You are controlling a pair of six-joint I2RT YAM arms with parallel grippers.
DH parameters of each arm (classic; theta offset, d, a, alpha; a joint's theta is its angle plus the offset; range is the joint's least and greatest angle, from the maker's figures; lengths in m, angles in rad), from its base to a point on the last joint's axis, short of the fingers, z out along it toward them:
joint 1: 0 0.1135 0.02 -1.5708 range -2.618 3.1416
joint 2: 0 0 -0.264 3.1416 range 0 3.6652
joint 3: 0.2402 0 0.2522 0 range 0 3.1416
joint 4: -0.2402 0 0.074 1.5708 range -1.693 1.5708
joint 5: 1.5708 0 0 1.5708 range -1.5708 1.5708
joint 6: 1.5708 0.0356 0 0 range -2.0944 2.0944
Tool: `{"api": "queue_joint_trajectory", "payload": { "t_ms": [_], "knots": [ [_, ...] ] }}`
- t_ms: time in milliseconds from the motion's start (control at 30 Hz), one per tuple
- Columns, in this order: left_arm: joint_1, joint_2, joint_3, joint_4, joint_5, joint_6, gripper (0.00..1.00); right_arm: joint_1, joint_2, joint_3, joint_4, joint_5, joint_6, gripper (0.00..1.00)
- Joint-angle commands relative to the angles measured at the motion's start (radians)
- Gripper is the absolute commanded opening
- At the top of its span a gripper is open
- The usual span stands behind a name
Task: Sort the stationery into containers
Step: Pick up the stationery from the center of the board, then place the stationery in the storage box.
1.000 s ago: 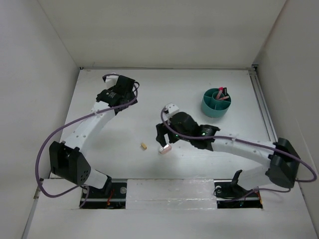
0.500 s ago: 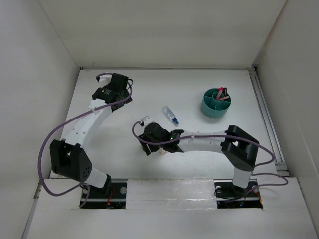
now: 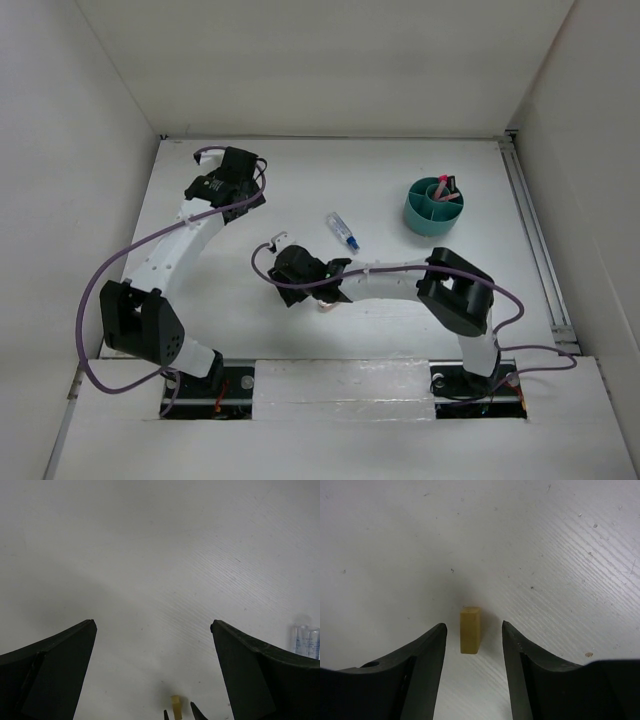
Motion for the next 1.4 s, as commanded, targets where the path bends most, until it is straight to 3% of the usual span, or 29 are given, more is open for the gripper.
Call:
{"api": "queue_joint_trajectory", "payload": {
  "t_ms": [0,333,433,467,500,700,900,1100,1233,1367],
  "knots": [
    [-0.002,-0.048,0.018,-0.012,-0.027,-0.007,1.00,0.003,0.004,0.034,0.005,0.021,-0.009,0.53],
    [-0.002,-0.066,0.018,-0.003,-0.027,-0.007,1.00,0.003,0.051,0.034,-0.006,-0.001,0.000,0.41],
    [-0.002,-0.066,0.018,-0.003,-0.017,-0.007,1.00,0.003,0.051,0.034,-0.006,-0.001,0.000,0.23],
    [-0.002,-0.066,0.018,-0.003,-0.017,-0.007,1.00,0.003,0.051,0.043,-0.006,-0.001,0.000,0.07],
    [-0.002,-0.066,0.018,-0.003,-0.017,-0.007,1.00,0.003,0.051,0.043,-0.006,0.008,0.000,0.00],
    [-0.002,-0.077,0.018,-0.003,-0.027,-0.007,1.00,-0.055,-0.026,0.077,-0.043,0.046,-0.022,0.00],
    [-0.002,-0.077,0.008,0.031,0.056,0.028,1.00,-0.288,-0.127,0.161,-0.087,0.024,-0.069,0.00],
    [-0.002,-0.086,-0.011,0.060,0.091,0.049,1.00,-0.492,-0.108,0.362,-0.211,0.148,-0.065,0.00],
    [-0.002,-0.086,-0.011,0.060,0.092,0.050,1.00,-0.593,-0.072,0.462,-0.273,0.286,0.010,0.00],
    [-0.002,-0.095,-0.011,0.060,0.092,0.059,1.00,-0.653,-0.043,0.568,-0.437,0.445,0.147,0.00]
  ]
}}
